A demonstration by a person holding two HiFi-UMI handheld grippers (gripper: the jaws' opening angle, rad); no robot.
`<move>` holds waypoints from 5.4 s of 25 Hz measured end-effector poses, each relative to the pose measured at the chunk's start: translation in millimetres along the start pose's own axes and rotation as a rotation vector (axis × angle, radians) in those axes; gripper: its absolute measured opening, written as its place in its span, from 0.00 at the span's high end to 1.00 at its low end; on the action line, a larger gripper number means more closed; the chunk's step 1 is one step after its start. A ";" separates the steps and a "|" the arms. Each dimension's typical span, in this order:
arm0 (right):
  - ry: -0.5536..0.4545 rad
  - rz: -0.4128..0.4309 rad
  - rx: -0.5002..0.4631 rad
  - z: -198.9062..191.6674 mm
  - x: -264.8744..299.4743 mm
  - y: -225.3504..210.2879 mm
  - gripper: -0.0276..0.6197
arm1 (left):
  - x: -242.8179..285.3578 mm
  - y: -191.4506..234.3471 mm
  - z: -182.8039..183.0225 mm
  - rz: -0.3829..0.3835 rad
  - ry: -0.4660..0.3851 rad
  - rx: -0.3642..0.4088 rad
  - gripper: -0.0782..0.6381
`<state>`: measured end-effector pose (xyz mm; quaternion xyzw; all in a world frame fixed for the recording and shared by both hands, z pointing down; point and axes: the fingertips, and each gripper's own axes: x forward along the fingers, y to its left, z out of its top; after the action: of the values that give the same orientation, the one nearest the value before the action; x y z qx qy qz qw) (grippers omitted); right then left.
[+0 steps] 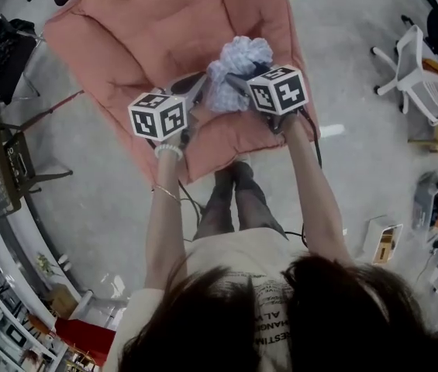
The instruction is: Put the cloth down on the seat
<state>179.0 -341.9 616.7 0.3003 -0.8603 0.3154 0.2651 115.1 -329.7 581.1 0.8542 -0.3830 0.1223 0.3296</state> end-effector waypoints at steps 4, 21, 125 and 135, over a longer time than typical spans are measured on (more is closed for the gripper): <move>0.010 0.014 -0.012 -2.4 20.5 -9.4 0.62 | 10.0 12.8 -15.4 -0.008 0.036 0.003 0.89; 0.142 0.019 -0.060 -64.4 96.7 -48.2 0.62 | 53.2 60.5 -92.3 -0.036 0.168 -0.018 0.89; -0.359 0.081 0.038 40.3 -110.4 114.3 0.95 | -96.9 -107.3 22.5 -0.050 -0.210 0.002 0.89; -0.379 0.090 -0.016 43.0 -122.3 128.4 0.95 | -105.2 -118.5 32.8 -0.063 -0.253 0.044 0.89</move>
<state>162.8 -249.7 460.1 0.3133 -0.9099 0.2578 0.0863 129.6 -233.0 452.2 0.8814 -0.3918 0.0116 0.2637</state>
